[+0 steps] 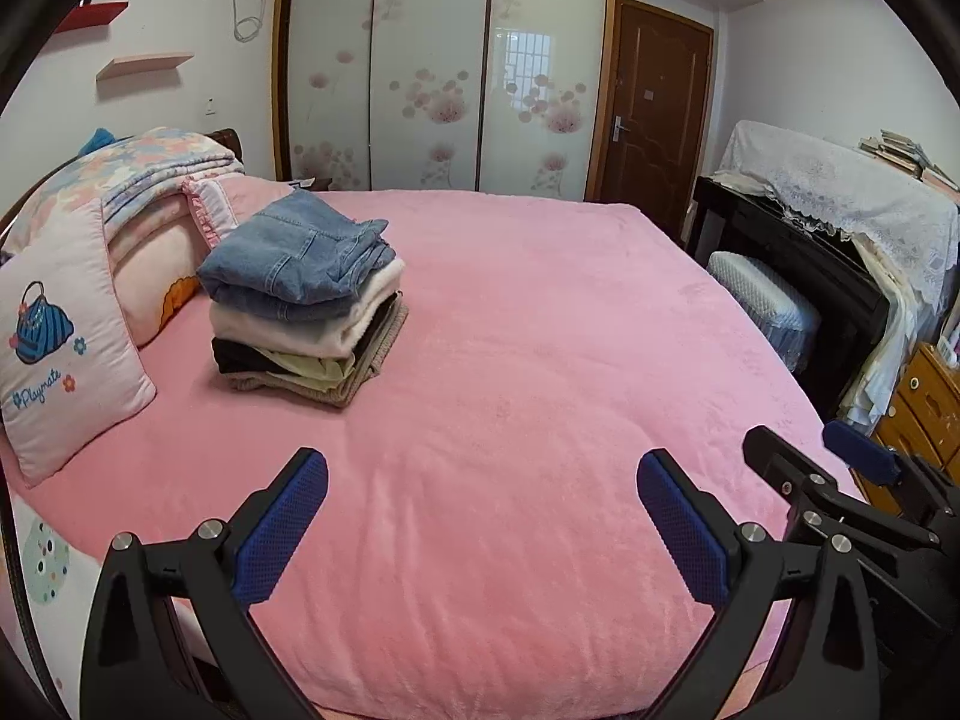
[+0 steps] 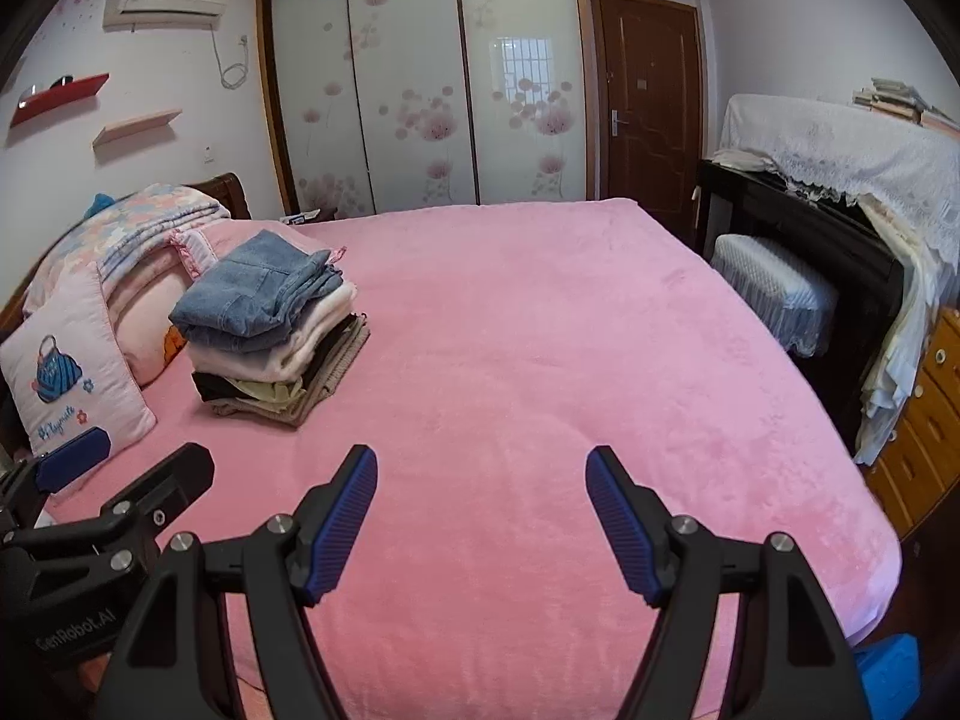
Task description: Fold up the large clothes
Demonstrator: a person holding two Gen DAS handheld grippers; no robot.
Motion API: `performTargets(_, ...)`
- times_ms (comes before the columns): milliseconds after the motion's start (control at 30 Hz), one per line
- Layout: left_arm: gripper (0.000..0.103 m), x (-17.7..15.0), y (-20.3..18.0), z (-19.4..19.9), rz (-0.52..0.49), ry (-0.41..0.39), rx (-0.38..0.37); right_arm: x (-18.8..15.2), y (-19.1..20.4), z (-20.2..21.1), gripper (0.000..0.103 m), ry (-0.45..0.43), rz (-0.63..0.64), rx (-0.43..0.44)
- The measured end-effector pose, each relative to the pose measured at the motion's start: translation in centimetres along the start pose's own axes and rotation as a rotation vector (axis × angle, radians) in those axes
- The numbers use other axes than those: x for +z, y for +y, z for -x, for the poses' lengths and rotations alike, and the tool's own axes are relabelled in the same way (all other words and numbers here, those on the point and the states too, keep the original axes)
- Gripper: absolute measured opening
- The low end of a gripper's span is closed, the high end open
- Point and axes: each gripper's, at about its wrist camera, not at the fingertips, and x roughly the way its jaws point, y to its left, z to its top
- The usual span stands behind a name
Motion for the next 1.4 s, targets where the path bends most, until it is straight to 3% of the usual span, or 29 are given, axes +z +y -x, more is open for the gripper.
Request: performTargets(1400, 0.102, -1.8, -0.1, -0.9, -0.026, 0.059, 0.021, -1.4, -1.5, 1.1, 0.073, -0.003, 0.01, -0.037)
